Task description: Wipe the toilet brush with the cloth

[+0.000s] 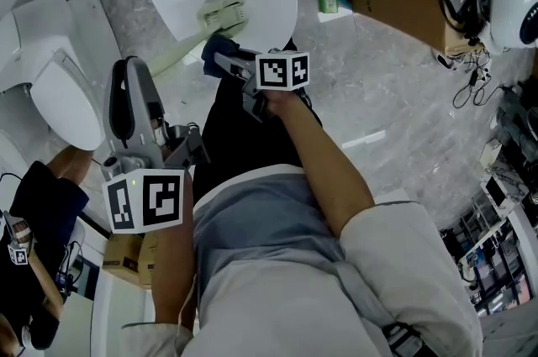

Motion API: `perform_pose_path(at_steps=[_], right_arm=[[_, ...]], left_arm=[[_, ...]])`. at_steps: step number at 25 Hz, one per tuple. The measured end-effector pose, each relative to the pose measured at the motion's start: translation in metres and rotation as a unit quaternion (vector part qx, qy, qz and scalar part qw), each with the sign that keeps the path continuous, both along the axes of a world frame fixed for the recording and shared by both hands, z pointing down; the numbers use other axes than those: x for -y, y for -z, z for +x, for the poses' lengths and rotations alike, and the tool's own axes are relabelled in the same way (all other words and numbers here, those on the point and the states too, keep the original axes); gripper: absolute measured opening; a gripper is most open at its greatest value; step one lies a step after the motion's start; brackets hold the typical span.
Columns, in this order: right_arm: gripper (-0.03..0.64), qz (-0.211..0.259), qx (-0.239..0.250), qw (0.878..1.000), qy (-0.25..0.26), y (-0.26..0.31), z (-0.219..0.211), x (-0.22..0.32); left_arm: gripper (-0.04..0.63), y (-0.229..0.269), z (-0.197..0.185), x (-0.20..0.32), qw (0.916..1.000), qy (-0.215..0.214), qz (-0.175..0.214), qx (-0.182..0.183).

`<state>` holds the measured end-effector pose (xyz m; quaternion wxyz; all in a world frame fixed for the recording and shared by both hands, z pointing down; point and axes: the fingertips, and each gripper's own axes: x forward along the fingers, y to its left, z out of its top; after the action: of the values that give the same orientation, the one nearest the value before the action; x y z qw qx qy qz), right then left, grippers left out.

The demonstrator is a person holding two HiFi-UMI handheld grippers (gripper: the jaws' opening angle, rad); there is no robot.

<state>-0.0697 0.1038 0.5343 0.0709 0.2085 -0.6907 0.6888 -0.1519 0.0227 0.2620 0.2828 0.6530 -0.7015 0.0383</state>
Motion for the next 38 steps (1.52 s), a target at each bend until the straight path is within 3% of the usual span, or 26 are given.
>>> perform_pose_path(at_steps=[23, 32, 38], right_arm=[[0.103, 0.034, -0.063, 0.996, 0.061, -0.014, 0.048, 0.018], [0.103, 0.09, -0.115, 0.978, 0.151, -0.02, 0.048, 0.02], [0.103, 0.103, -0.132, 0.967, 0.19, -0.021, 0.049, 0.022]], left_arm=[[0.0, 0.001, 0.0, 0.009, 0.9999, 0.009, -0.004, 0.009], [0.0, -0.002, -0.004, 0.012, 0.9999, 0.016, -0.004, 0.006], [0.0, -0.003, -0.006, 0.016, 0.9998, 0.019, -0.004, 0.006]])
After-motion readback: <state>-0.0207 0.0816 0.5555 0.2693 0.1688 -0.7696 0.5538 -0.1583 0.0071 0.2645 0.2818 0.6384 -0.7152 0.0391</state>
